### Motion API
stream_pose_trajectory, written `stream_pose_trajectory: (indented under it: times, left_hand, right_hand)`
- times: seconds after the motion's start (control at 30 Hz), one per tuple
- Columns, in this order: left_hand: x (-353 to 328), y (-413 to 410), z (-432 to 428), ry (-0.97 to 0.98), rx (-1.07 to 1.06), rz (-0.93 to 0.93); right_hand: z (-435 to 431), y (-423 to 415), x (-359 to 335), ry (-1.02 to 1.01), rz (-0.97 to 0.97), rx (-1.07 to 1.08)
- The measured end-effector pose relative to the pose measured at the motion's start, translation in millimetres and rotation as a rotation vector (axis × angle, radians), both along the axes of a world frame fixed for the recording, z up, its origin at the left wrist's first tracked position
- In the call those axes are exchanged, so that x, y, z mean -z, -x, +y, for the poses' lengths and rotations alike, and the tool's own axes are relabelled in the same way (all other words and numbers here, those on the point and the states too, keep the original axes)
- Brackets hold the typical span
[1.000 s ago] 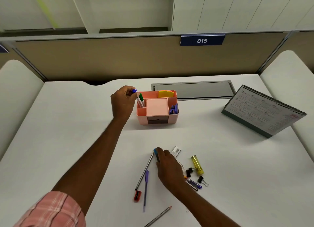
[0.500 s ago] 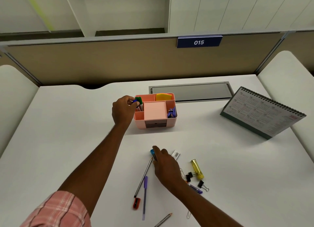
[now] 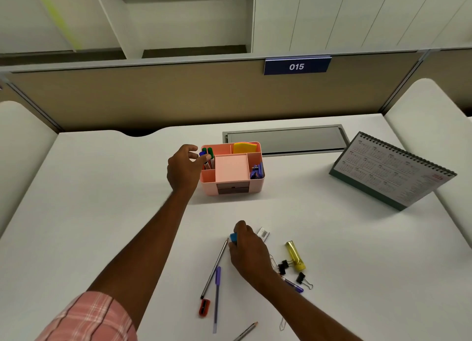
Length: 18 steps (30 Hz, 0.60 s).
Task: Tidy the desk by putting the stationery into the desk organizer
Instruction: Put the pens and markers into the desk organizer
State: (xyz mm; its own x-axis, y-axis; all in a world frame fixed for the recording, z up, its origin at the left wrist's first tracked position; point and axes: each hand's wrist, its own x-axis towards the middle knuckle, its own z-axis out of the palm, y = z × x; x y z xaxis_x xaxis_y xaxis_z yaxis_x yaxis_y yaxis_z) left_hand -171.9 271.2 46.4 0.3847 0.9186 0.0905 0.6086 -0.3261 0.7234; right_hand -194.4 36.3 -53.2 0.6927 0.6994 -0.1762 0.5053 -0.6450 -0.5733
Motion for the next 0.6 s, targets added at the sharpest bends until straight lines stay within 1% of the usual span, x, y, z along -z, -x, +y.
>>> stream_pose_trajectory:
  times: [0.2,0.3,0.43,0.5,0.57,0.6]
  left_hand:
    - [-5,6,-8,-0.046,0.007,-0.039]
    - [-7,10,-11,-0.072,0.033,-0.044]
    - [-12,12,-13,-0.065,0.058,-0.07]
    - [-17,11,-15,-0.04,0.109,-0.091]
    - [-24,9,-15,0.042,0.208,-0.121]
    - [-28,7,-15,0.119,0.269,-0.152]
  right_hand:
    - [-9,-14,-9,-0.006,0.226,0.084]
    - [-16,-27,-21,-0.036,0.289,0.109]
    - [-16,-50,-58,-0.107,0.283,0.082]
    - [-9,-64,-82,-0.157,0.255,0.047]
    - [6,-81,-105,-0.22,0.179,0.032]
    - [15,-90,-116,-0.263,0.14,0.036]
